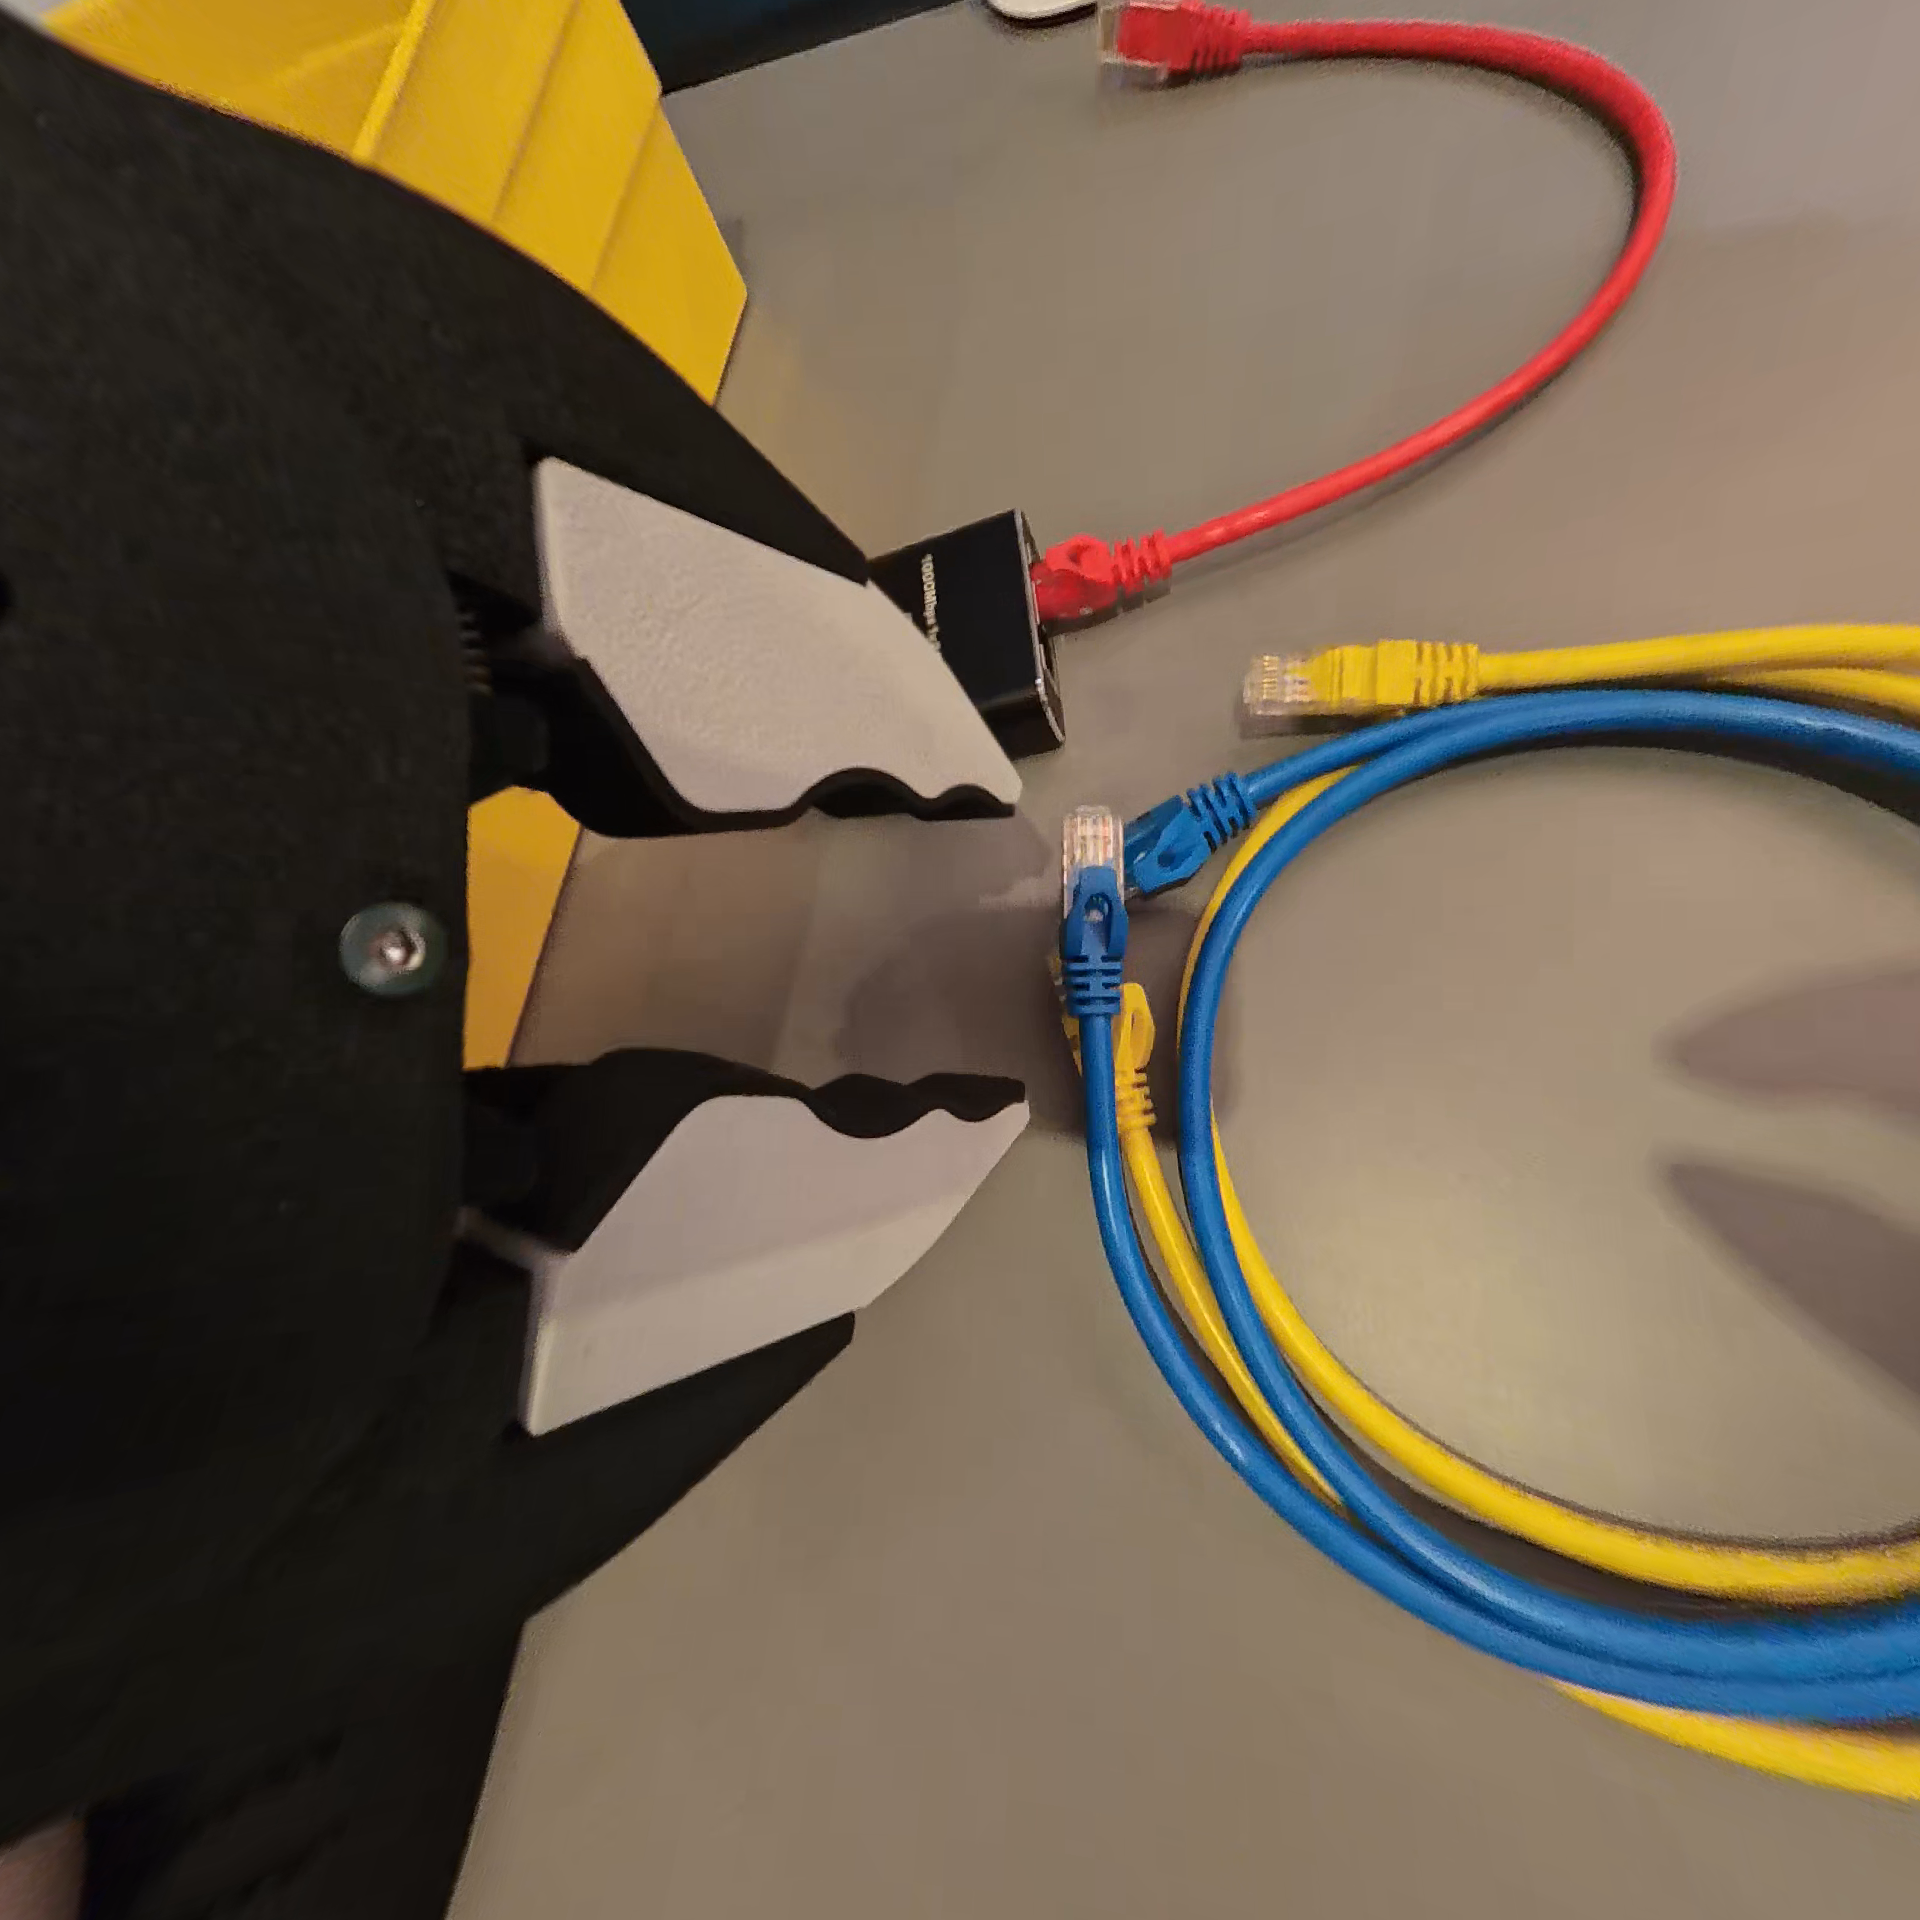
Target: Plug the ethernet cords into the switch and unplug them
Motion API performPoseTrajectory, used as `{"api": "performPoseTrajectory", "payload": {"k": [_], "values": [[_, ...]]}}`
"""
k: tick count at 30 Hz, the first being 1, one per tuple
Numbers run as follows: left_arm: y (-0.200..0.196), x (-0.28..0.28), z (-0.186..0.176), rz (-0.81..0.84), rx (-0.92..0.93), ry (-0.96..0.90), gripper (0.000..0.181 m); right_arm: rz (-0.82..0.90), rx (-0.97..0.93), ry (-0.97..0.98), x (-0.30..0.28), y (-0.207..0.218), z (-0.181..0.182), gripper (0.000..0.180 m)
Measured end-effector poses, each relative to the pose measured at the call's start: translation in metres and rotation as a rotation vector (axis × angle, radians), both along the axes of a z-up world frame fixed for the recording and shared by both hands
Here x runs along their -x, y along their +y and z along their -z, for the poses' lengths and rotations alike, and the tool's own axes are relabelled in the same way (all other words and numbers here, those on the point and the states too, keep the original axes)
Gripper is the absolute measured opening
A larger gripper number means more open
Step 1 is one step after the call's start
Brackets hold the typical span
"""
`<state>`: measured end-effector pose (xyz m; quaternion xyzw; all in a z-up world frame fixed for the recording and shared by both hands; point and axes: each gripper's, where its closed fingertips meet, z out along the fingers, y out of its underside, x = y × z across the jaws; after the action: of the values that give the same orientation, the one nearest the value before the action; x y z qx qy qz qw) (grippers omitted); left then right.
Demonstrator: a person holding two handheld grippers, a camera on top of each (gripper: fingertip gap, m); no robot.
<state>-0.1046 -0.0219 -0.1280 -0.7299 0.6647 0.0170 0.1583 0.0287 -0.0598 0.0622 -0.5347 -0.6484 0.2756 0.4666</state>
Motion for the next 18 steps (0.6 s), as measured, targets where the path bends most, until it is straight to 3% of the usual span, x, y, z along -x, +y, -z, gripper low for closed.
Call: {"api": "performPoseTrajectory", "payload": {"k": [3, 7, 9, 14, 18], "values": [[0.006, -0.003, 0.002, -0.092, 0.025, -0.066, 0.049, 0.025, 0.002, -0.014, -0.001, 0.003, 0.001, 0.014], [0.006, -0.027, 0.000, -0.469, 0.319, -0.356, 0.042, 0.049, -0.016, -0.028, -0.002, 0.003, 0.000, 0.014], [0.012, -0.025, 0.000, -0.581, 0.337, -0.406, 0.038, 0.050, -0.028, -0.026, -0.003, 0.001, -0.002, 0.014], [0.025, 0.001, 0.002, -0.684, 0.142, -0.257, 0.047, 0.036, -0.052, -0.011, -0.003, -0.006, -0.008, 0.013], [0.016, -0.002, 0.014, -0.742, 0.224, -0.231, 0.057, 0.024, -0.060, -0.014, -0.003, -0.010, -0.009, 0.014]]}}
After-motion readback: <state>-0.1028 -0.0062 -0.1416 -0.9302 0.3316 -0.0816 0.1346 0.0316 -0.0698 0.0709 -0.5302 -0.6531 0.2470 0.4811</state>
